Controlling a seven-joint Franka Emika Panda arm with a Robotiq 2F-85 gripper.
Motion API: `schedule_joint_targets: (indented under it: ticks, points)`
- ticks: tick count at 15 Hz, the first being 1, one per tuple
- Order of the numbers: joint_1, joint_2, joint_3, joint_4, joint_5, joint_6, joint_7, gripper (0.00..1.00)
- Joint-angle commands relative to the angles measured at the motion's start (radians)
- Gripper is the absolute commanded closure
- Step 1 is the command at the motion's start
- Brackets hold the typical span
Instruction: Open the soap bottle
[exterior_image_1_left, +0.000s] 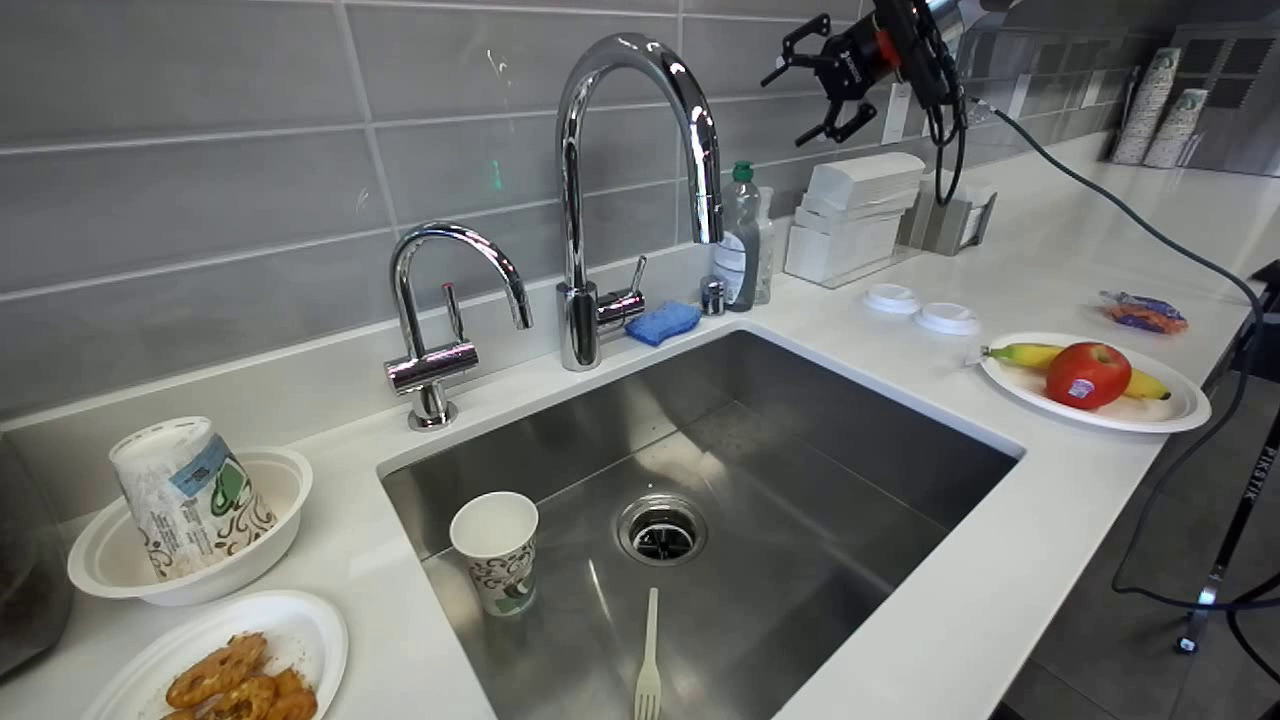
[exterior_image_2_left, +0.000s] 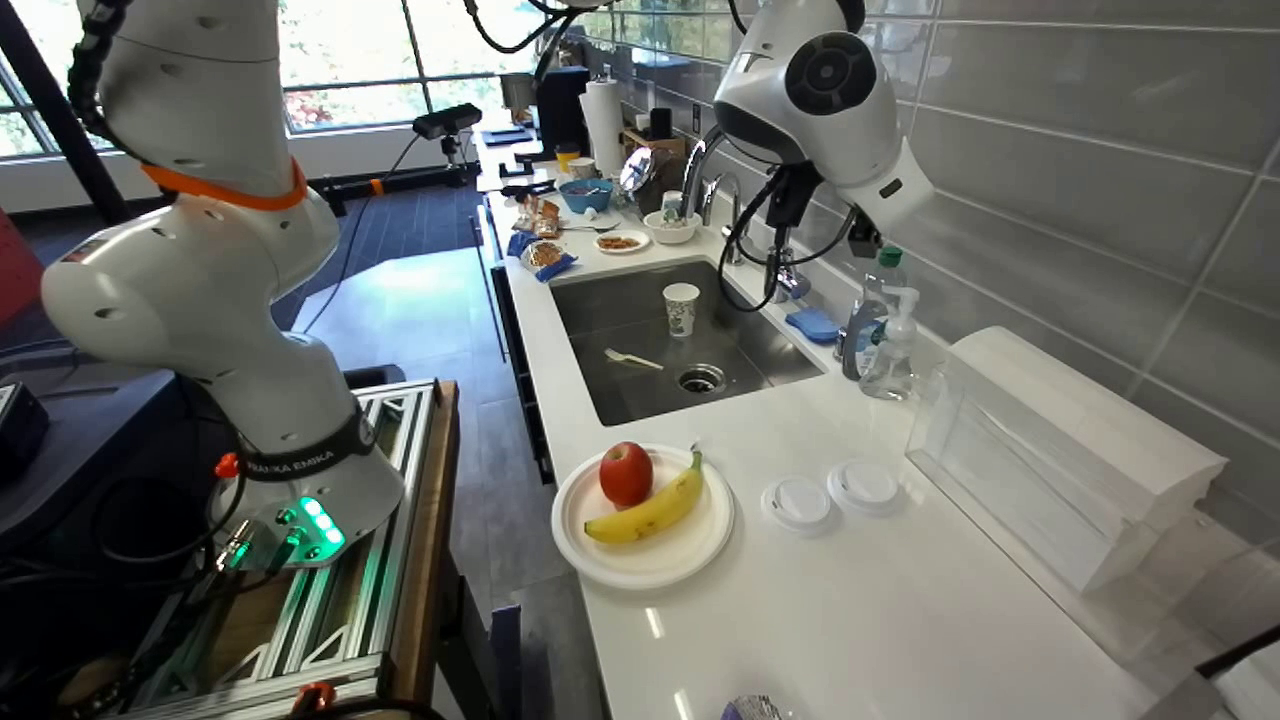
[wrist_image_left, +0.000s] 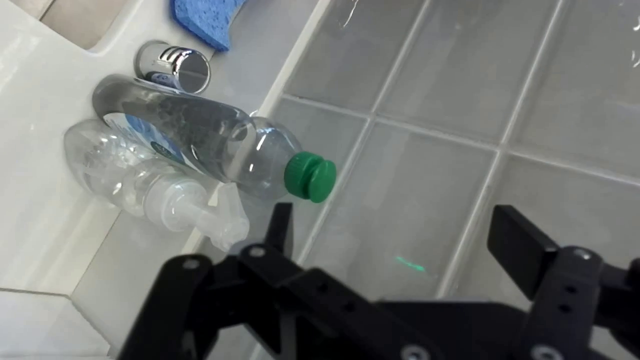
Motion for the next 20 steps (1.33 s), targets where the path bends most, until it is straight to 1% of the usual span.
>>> schedule_joint_targets:
  ticks: [1,5,8,10,11,12,13,14,15,16,17,18,19,20]
  points:
    - [-0.01,0.042,0.009,0.018,0.031,-0.009,-0.047,0.0]
    - [-0.019,0.089,0.019,0.052,0.071,-0.002,-0.099,0.02]
    - [-0.019,0.118,0.028,0.081,0.09,0.003,-0.135,0.14]
    - [-0.013,0.132,0.03,0.093,0.092,0.006,-0.141,0.17]
    - [-0.012,0.138,0.032,0.096,0.089,0.004,-0.139,0.27]
    - [-0.01,0.143,0.033,0.1,0.086,0.007,-0.139,0.25]
    - [-0.009,0.148,0.034,0.101,0.081,0.009,-0.139,0.28]
    - [-0.008,0.151,0.034,0.102,0.077,0.009,-0.135,0.43]
    - [-0.008,0.154,0.035,0.102,0.075,0.01,-0.135,0.38]
    - [-0.01,0.158,0.037,0.105,0.078,0.009,-0.139,0.49]
    - [-0.01,0.162,0.039,0.108,0.079,0.008,-0.141,0.52]
    - [-0.01,0.165,0.04,0.111,0.079,0.009,-0.145,0.51]
    - [-0.01,0.167,0.04,0.111,0.077,0.008,-0.147,0.61]
    - [-0.011,0.17,0.041,0.114,0.077,0.008,-0.15,0.63]
